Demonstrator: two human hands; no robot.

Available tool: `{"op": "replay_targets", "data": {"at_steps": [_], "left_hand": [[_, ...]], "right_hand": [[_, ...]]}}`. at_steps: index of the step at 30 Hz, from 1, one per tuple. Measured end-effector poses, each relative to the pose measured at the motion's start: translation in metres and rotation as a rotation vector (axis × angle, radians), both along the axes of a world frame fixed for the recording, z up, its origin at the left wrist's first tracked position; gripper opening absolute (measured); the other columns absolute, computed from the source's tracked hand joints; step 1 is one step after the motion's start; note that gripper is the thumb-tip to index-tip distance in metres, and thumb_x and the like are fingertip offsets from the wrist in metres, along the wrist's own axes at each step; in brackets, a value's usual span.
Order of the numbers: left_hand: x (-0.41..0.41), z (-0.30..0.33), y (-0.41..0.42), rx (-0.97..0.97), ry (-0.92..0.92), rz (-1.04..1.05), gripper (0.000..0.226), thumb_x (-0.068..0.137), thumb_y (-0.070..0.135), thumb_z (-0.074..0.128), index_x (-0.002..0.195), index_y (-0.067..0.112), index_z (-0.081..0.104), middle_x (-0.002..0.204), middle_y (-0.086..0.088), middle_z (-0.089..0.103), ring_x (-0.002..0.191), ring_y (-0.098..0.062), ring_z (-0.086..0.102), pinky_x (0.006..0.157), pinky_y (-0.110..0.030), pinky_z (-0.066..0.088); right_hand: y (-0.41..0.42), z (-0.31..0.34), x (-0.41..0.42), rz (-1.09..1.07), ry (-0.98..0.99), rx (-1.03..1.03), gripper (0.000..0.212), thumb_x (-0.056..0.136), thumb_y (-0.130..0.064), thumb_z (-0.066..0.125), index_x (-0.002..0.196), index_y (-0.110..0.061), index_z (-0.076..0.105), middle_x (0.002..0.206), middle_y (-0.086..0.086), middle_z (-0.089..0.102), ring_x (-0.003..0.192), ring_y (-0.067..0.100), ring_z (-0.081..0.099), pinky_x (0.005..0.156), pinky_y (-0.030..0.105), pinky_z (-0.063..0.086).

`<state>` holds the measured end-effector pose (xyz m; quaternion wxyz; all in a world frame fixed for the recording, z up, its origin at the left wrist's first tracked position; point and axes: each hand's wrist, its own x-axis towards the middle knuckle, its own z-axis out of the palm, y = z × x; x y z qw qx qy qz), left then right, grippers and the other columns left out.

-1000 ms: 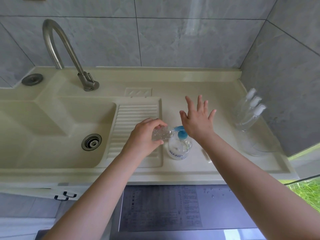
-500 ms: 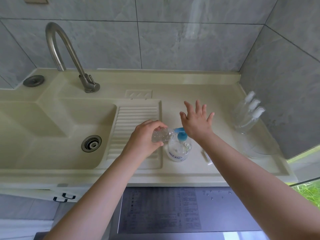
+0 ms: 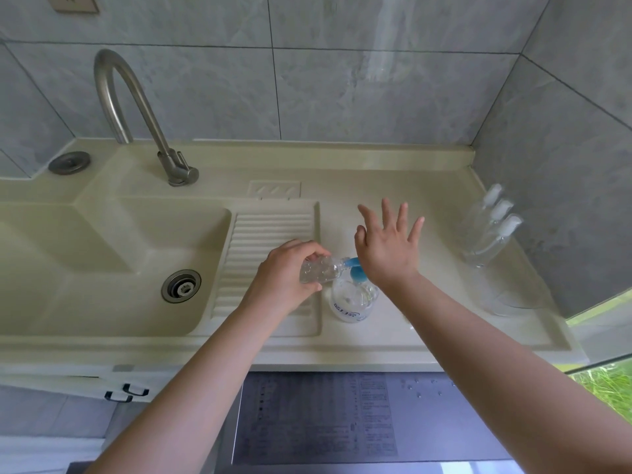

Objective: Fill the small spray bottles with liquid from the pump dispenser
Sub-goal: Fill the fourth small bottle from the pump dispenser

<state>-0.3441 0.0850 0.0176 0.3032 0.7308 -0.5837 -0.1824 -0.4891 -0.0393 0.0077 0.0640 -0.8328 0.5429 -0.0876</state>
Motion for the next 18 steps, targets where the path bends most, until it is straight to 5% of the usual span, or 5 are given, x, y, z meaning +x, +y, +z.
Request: {"op": "replay_targets", "data": {"at_steps": [8, 18], "left_hand": [[0.000, -0.001, 0.000, -0.022, 0.015, -0.012, 0.053, 0.064, 0.010, 0.087, 0.109, 0.032, 0.068, 0.100, 0.015, 0.062, 0.093, -0.005, 0.059, 0.089, -0.033, 0.051], [0.001, -0.003, -0.001, -0.024, 0.017, -0.007, 0.053, 0.064, 0.009, 0.087, 0.107, 0.033, 0.068, 0.098, 0.017, 0.061, 0.090, -0.003, 0.058, 0.088, -0.031, 0.051]], "right_hand": [[-0.004, 0.022, 0.003, 0.008, -0.128, 0.027, 0.055, 0.105, -0.037, 0.038, 0.157, -0.030, 0.020, 0.167, 0.012, 0.002, 0.153, 0.039, -0.008, 0.119, 0.062, -0.005], [-0.004, 0.009, 0.011, 0.038, 0.030, 0.011, 0.055, 0.106, -0.032, 0.032, 0.158, -0.031, 0.013, 0.167, 0.014, -0.006, 0.152, 0.040, -0.012, 0.119, 0.063, -0.007]]}}
